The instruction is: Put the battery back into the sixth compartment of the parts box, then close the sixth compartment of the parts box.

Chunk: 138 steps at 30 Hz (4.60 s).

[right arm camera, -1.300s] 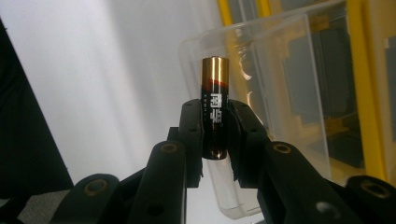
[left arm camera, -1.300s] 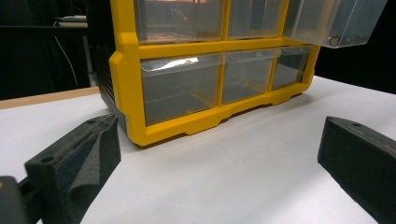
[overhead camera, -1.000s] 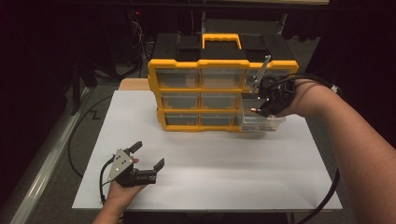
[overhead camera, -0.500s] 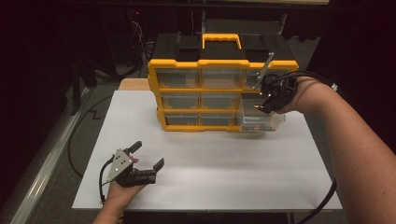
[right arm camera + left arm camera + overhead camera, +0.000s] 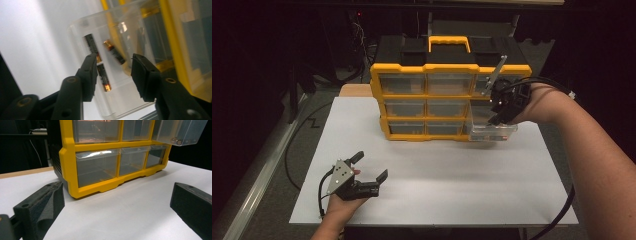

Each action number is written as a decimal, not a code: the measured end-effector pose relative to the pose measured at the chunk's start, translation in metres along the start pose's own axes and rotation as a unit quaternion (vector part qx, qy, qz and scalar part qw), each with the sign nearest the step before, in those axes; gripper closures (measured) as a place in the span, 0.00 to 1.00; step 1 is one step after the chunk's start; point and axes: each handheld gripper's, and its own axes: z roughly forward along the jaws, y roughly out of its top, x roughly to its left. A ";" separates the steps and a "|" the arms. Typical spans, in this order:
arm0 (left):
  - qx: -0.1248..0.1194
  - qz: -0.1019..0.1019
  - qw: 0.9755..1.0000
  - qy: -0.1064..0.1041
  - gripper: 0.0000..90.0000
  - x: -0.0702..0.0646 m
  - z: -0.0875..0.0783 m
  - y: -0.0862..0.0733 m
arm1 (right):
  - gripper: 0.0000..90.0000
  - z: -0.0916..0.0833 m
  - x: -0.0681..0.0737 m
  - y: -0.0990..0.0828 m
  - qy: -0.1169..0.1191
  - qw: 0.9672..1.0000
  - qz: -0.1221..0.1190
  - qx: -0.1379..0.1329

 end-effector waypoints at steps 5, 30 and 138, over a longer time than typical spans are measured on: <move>0.002 0.001 1.000 -0.001 0.00 0.000 0.000 0.000 | 0.60 -0.004 0.017 -0.002 0.000 1.000 -0.013 0.000; 0.005 0.001 1.000 0.000 0.01 -0.001 0.001 -0.001 | 0.50 0.041 0.070 -0.022 0.034 0.999 -0.030 0.008; 0.040 -0.009 0.999 0.009 0.01 0.000 0.003 -0.004 | 0.38 0.188 0.135 -0.128 -0.078 0.896 0.252 -0.357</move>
